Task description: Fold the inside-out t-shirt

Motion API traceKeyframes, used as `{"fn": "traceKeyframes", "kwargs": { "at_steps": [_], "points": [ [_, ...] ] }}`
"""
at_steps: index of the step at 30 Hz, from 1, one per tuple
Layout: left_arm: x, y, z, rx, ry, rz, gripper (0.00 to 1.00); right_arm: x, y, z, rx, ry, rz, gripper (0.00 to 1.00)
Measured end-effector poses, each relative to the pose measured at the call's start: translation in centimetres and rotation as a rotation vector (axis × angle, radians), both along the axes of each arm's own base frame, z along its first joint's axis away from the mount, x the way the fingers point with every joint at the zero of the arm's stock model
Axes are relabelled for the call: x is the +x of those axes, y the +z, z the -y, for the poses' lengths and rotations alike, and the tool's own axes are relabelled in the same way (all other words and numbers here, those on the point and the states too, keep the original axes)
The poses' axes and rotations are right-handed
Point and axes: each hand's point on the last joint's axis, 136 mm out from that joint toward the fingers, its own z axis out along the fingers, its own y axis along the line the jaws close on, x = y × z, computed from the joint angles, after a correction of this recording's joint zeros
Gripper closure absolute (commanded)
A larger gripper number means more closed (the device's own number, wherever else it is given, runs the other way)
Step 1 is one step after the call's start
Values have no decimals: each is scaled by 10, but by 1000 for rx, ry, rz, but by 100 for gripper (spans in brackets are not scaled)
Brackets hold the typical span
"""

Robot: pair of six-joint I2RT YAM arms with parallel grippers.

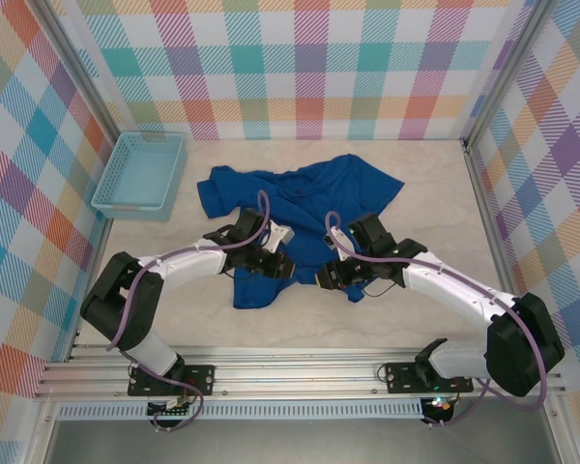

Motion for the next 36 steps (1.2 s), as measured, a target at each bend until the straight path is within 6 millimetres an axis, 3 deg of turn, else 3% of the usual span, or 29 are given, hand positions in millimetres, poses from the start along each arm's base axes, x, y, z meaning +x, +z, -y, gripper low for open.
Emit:
{"fn": "traceKeyframes", "kwargs": {
  "at_steps": [7, 13, 21, 24, 30, 32, 36],
  "points": [
    [0, -3, 0, 5, -2, -6, 87, 1, -1, 1, -8, -6, 5, 75],
    [0, -6, 0, 7, -7, -10, 100, 2, -1, 2, -13, -11, 9, 75],
    [-3, -1, 5, -36, -15, -18, 100, 3, -2, 4, -19, -18, 20, 75],
    [-5, 17, 3, -82, 25, 5, 100, -3, 2, 5, 3, -11, 45, 74],
    [-2, 93, 4, -242, 77, 143, 100, -17, 13, -14, 102, 32, 128, 71],
    [-2, 101, 3, -259, 85, 154, 100, -20, 14, -22, 122, 48, 152, 71],
    [-3, 98, 1, -244, 100, 140, 100, -22, 19, -36, 151, 66, 218, 69]
  ]
}}
